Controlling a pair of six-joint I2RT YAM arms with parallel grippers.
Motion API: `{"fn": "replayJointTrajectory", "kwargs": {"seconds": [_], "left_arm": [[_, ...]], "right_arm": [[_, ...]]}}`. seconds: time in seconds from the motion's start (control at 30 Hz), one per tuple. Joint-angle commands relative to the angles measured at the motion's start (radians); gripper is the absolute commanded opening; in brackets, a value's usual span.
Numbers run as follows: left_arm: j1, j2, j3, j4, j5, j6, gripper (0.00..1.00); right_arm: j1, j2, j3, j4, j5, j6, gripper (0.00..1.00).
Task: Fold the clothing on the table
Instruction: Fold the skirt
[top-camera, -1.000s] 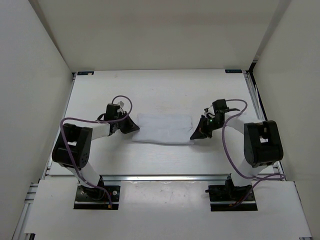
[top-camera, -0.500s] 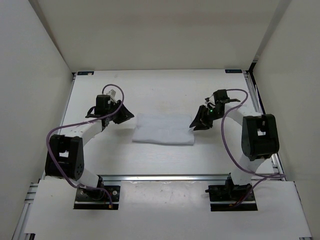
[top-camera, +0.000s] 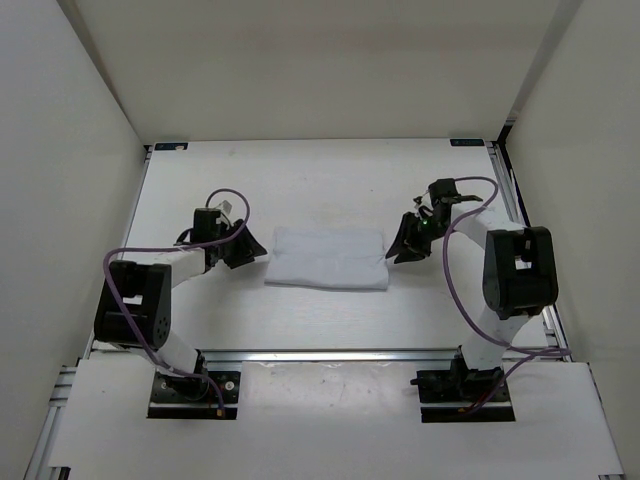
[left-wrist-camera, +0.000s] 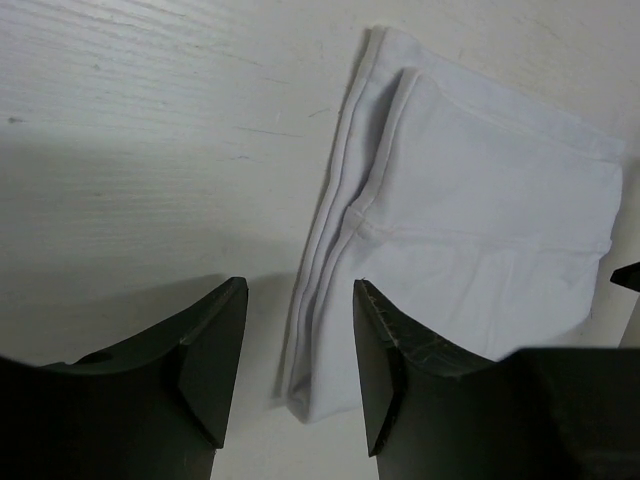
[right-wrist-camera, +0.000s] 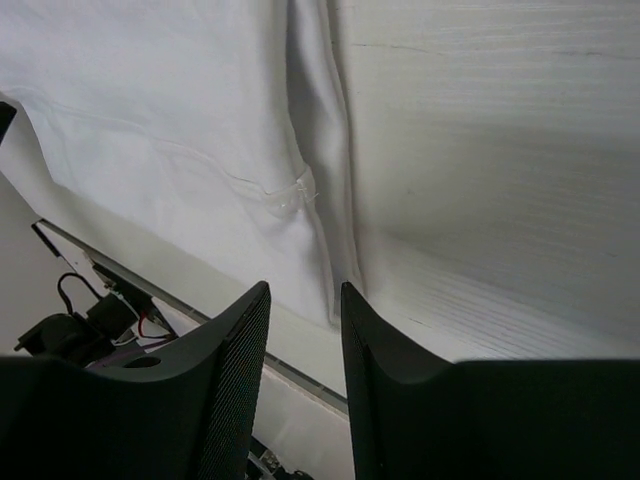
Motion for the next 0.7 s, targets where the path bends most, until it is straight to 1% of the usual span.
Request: {"fn": "replayJointTrajectory", "kwargs": {"seconds": [0.0, 0.2, 0.3, 0.47, 0.57, 0.6, 0.67], "left_arm": [[-0.004, 0.021, -0.016, 0.114, 0.047, 0.003, 0.57], [-0.015, 0.111, -0.003, 0.18, 0.124, -0.022, 0.56], [-0.039, 0.15, 0.016, 0.185, 0.132, -0.011, 0.56], [-0.082, 0.204, 0.057, 0.166, 0.136, -0.003, 0.53], [-0.095, 0.214, 0.072, 0.159, 0.107, 0.014, 0.51], [-0.099, 0.216, 0.076, 0.156, 0.103, 0.006, 0.49], [-0.096, 0.225, 0.089, 0.148, 0.101, 0.012, 0.36]], "right_arm": [[-0.02, -0.023, 0.026, -0.037, 0.012, -0.026, 0.4], [-0.042, -0.019, 0.038, -0.063, 0.022, -0.036, 0.4], [-0.046, -0.024, 0.023, -0.067, 0.027, -0.032, 0.4], [-0.066, -0.035, 0.017, -0.06, 0.022, -0.035, 0.39], [-0.06, -0.038, 0.015, -0.063, 0.019, -0.036, 0.38], [-0.069, -0.038, 0.012, -0.061, 0.015, -0.03, 0.38], [-0.072, -0.039, 0.013, -0.057, 0.006, -0.029, 0.36]]}}
